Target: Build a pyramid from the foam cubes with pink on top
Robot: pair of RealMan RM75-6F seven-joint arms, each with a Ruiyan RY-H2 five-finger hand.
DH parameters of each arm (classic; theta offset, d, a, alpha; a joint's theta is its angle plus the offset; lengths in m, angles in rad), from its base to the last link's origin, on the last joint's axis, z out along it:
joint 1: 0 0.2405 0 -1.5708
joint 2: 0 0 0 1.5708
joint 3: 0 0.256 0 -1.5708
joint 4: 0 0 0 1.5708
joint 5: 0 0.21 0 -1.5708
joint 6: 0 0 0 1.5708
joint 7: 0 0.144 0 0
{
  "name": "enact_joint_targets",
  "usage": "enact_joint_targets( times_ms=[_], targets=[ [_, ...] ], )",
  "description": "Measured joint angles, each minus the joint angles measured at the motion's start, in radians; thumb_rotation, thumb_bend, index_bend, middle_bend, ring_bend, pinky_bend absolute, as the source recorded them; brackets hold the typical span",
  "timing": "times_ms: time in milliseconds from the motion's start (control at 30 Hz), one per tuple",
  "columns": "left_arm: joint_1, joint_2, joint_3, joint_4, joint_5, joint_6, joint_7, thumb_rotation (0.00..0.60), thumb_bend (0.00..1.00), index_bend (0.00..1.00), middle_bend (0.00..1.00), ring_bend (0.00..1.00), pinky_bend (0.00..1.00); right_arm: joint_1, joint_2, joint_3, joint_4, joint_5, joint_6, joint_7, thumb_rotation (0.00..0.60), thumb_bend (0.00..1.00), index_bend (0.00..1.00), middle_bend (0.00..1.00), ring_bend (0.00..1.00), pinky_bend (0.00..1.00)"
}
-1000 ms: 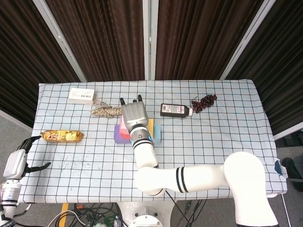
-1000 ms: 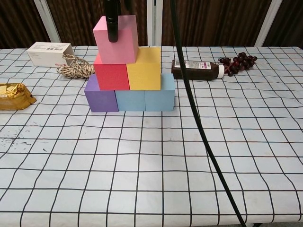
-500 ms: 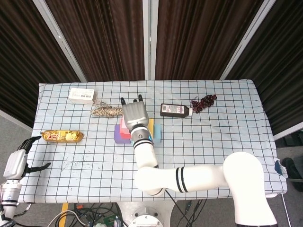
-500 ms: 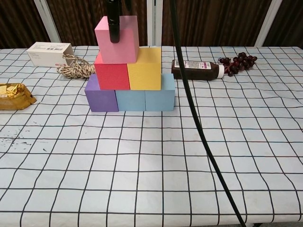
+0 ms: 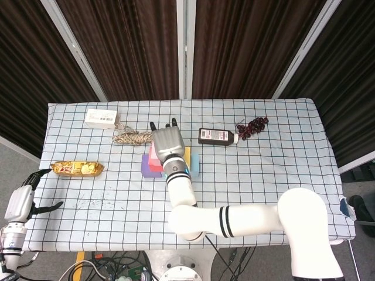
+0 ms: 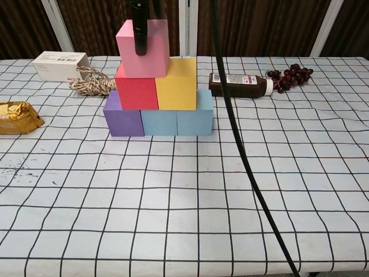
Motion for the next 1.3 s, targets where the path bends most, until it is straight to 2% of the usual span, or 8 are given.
enact_joint_targets(
  times_ms=[633,833,1067,1300],
  targets=[
    [-0.001,0.002,0.0,-0.006,0.002,0.0,0.009,0.6,0.03,0.15,0.14,0.11,0.18,-0.02,0.023,0.006,-0.026,0.011,-0.024,-0.001,0.6,0.05,0.0,0.13,0.07,0.0],
    [-0.002,0.006,-0.002,-0.013,0.003,0.002,0.012,0.6,0.03,0.15,0.14,0.11,0.18,-0.036,0.054,0.014,-0.067,-0.006,-0.03,0.017,0.6,0.05,0.0,0.08,0.03,0.0],
    [-0.007,0.011,-0.001,-0.027,0.007,0.0,0.029,0.6,0.03,0.15,0.14,0.11,0.18,-0.093,0.159,0.021,-0.213,-0.02,-0.053,0.04,0.6,0.05,0.0,0.03,0.0,0.0],
    [-0.017,0.02,-0.005,-0.057,0.008,-0.004,0.067,0.6,0.03,0.15,0.14,0.11,0.18,-0.251,0.368,0.023,-0.439,-0.128,-0.08,0.16,0.6,0.05,0.0,0.03,0.0,0.0]
  ],
)
